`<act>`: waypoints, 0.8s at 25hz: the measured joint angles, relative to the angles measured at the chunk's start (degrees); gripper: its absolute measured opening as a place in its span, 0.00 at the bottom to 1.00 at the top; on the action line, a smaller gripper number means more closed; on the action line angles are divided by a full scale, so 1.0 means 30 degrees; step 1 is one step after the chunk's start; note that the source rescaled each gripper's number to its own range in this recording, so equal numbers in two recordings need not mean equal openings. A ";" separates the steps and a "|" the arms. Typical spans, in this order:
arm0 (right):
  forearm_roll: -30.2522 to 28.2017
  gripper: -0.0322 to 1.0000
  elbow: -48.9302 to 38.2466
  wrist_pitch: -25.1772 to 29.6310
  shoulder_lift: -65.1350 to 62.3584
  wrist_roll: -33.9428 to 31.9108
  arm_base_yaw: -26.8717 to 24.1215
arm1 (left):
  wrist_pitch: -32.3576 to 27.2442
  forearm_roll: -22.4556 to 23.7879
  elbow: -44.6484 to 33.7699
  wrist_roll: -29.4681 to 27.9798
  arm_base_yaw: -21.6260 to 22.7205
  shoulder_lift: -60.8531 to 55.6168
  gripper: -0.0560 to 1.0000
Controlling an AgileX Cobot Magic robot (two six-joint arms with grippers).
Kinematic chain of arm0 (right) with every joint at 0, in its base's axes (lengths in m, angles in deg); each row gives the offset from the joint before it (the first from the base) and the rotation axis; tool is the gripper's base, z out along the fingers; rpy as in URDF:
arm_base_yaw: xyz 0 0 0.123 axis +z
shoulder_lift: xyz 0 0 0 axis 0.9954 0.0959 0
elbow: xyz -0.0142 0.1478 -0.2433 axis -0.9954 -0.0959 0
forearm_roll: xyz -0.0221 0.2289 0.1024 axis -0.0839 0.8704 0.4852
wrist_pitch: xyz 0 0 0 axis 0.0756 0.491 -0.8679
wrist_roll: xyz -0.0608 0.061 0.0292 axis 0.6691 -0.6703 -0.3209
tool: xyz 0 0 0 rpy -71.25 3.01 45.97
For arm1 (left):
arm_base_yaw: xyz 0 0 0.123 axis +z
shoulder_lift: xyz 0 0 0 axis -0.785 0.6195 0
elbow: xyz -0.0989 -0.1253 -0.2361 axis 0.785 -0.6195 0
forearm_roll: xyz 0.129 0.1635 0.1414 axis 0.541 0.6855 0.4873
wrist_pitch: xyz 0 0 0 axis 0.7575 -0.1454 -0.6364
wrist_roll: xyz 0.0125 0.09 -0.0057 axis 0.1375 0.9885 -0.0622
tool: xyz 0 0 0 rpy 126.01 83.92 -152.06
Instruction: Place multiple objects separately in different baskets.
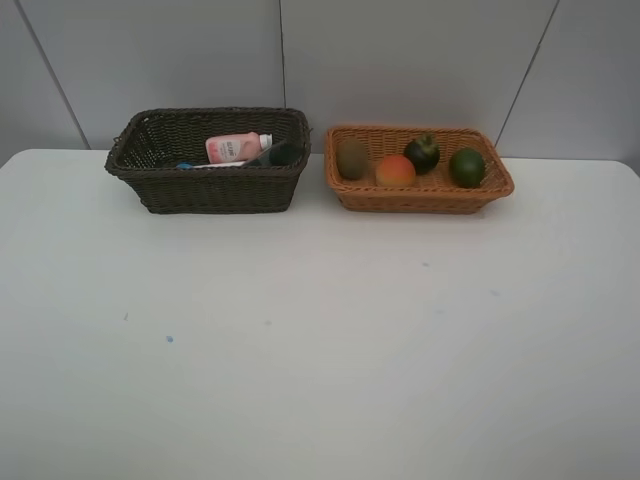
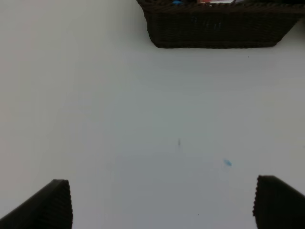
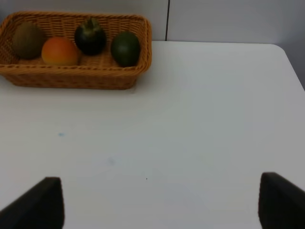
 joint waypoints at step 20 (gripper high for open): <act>0.0000 0.99 0.0000 0.0000 0.0000 0.0000 0.0000 | 0.0037 0.0021 -0.0059 -0.0031 -0.0193 0.0000 1.00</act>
